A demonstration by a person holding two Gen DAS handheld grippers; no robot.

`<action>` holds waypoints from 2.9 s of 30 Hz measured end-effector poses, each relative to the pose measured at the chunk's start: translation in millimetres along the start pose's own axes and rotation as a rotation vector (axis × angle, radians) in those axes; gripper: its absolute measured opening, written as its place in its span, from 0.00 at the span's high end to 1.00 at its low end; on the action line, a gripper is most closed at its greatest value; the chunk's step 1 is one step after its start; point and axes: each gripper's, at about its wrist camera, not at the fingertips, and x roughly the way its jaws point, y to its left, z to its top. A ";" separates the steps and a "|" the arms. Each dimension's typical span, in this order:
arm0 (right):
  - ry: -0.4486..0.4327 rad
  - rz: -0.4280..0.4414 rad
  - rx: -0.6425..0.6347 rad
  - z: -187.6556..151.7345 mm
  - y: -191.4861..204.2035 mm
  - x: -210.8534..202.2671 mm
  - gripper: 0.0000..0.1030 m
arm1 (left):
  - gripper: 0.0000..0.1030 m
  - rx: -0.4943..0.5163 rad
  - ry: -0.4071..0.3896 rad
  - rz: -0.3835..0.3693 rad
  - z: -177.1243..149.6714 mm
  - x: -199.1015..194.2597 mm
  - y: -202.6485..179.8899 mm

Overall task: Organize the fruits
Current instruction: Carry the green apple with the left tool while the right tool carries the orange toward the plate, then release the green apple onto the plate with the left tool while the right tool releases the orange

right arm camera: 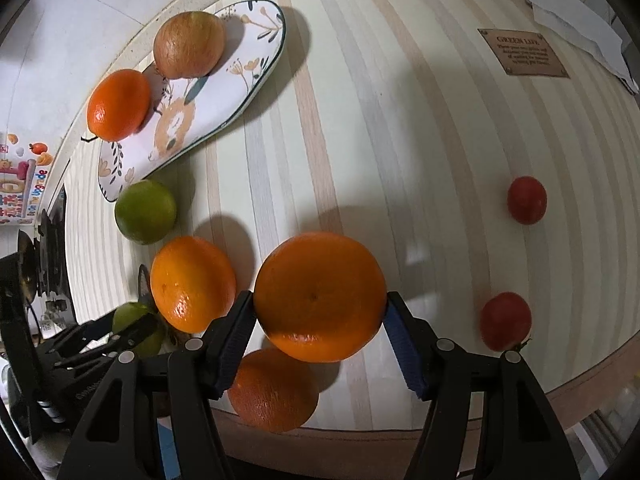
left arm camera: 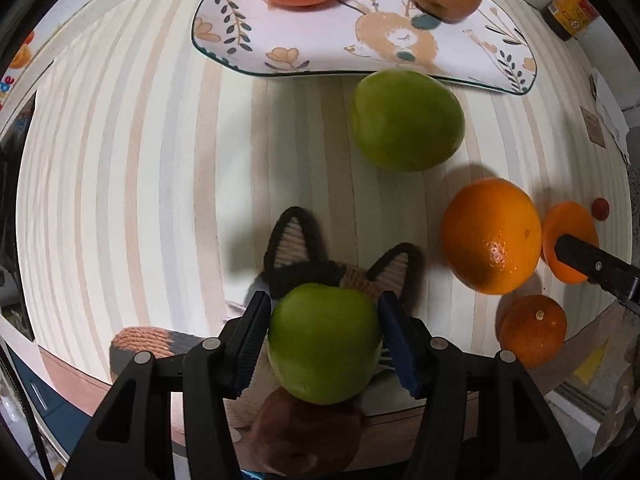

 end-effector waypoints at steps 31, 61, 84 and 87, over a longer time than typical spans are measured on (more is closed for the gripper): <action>-0.101 0.046 -0.109 36.2 32.8 -40.8 0.36 | 0.57 -0.083 -0.093 -0.061 53.7 -67.0 38.5; -0.102 0.082 -0.093 47.7 52.8 -34.8 0.36 | 0.50 -0.140 -0.194 -0.141 80.1 -113.7 64.9; -0.018 0.047 -0.099 114.7 90.9 5.1 0.28 | 0.25 -0.179 -0.128 -0.087 152.3 -64.5 39.9; -0.032 0.052 -0.097 113.1 89.4 -0.2 0.10 | 0.11 -0.170 -0.158 -0.078 153.2 -71.7 37.4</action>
